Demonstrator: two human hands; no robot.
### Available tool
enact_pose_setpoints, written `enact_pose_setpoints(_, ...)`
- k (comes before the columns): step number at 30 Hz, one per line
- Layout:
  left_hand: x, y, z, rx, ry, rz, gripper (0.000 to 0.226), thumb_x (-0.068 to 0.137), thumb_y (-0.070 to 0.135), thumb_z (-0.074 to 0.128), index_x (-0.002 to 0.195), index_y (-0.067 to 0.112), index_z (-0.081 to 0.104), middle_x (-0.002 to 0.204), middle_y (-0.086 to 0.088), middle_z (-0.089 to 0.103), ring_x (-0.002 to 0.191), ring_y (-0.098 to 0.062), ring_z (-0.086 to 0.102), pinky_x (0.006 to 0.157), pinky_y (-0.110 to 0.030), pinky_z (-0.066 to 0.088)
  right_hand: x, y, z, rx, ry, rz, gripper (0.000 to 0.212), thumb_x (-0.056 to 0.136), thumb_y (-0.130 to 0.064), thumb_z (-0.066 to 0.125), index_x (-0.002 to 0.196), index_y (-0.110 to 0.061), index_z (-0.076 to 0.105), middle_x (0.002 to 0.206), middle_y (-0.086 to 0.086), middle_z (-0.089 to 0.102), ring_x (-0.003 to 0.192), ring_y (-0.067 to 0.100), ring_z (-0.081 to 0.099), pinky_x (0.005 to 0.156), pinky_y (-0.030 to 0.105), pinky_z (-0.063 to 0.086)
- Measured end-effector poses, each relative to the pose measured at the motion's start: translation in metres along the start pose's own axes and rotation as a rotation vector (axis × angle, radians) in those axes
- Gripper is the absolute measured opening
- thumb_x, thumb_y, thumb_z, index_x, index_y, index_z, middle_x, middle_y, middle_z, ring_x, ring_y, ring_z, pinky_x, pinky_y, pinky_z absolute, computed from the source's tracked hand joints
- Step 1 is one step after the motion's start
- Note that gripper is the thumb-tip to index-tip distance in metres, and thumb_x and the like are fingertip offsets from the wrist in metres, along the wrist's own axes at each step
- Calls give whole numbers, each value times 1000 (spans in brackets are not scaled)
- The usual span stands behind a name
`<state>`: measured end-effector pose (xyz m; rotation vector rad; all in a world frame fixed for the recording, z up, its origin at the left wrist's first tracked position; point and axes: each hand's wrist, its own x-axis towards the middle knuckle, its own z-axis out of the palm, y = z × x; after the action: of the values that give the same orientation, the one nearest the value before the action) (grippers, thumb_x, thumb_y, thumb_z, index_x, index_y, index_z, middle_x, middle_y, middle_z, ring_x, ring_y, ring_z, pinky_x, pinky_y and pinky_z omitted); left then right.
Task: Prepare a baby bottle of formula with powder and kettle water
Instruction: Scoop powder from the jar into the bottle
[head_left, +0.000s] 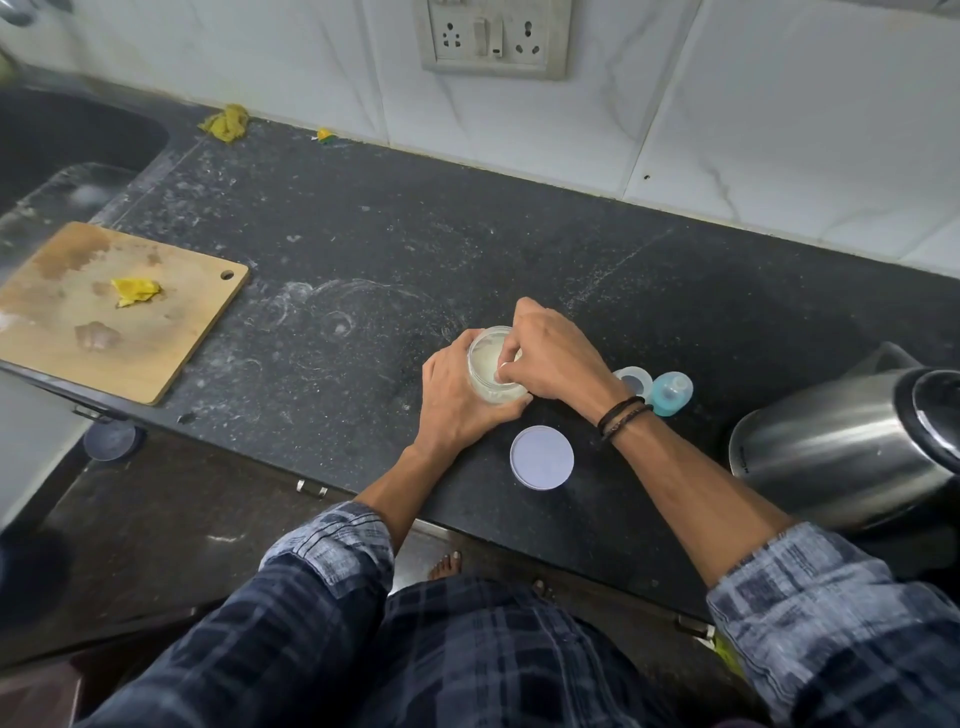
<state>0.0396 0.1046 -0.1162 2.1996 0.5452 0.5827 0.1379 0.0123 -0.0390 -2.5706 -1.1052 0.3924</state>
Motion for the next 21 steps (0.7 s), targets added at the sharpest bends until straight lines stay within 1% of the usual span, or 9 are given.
enact_pose_setpoints(3,0,-2,1,23,-10,-8,72,54,54,86,116,40,53,105,21,63,99,-4,61,97,-38,44,-1,3,-4,36,-26,20,17,80,-22,82,92,-12,75,92,-6,50,83,16,54,66,30,38)
enact_pose_setpoints(6,0,-6,2,30,-21,-10,73,55,55,85,118,37,53,106,21,61,101,-4,59,100,-39,41,-5,4,-14,92,-44,52,15,81,-25,83,87,-12,79,96,-7,48,84,14,54,68,29,37)
enact_pose_setpoints(7,0,-7,2,31,-24,-8,74,55,56,85,119,36,53,107,21,61,101,-5,59,100,-40,42,-6,5,-18,113,-46,61,14,82,-25,83,86,-13,80,95,-7,48,85,14,54,67,28,36)
enact_pose_setpoints(10,1,-9,3,28,-30,-11,76,54,58,83,120,35,54,107,20,61,102,-5,60,98,-42,43,-9,7,-27,220,-44,95,7,82,-22,83,86,-16,83,81,-15,53,86,12,57,60,22,35)
enact_pose_setpoints(11,1,-9,3,28,-28,-13,76,54,57,84,120,35,54,107,20,61,102,-6,60,98,-42,43,-9,8,-28,253,-43,106,7,82,-21,84,86,-16,83,80,-16,57,87,12,60,62,22,37)
enact_pose_setpoints(13,1,-8,2,28,-24,-11,76,54,56,84,120,35,53,107,20,61,102,-6,60,100,-41,42,-9,9,-28,296,-35,123,8,81,-23,84,87,-17,84,83,-14,63,90,13,63,72,27,43)
enact_pose_setpoints(16,-1,-5,1,14,-11,-7,74,54,52,86,118,39,50,108,20,60,103,-6,59,101,-34,38,-11,12,-26,354,-22,151,8,80,-24,84,85,-18,83,78,-16,59,91,13,63,80,33,47)
enact_pose_setpoints(18,-1,-3,1,8,-7,-13,74,54,51,87,118,39,49,109,20,61,104,-6,58,100,-30,35,-13,15,-23,407,-8,181,5,80,-24,84,81,-20,81,77,-17,59,92,14,63,84,34,49)
enact_pose_setpoints(21,-1,-4,1,20,-5,-20,76,54,53,86,119,37,50,110,20,61,105,-6,59,101,-33,38,-17,20,-20,490,29,239,7,81,-23,84,77,-25,78,77,-18,60,92,14,63,88,34,49)
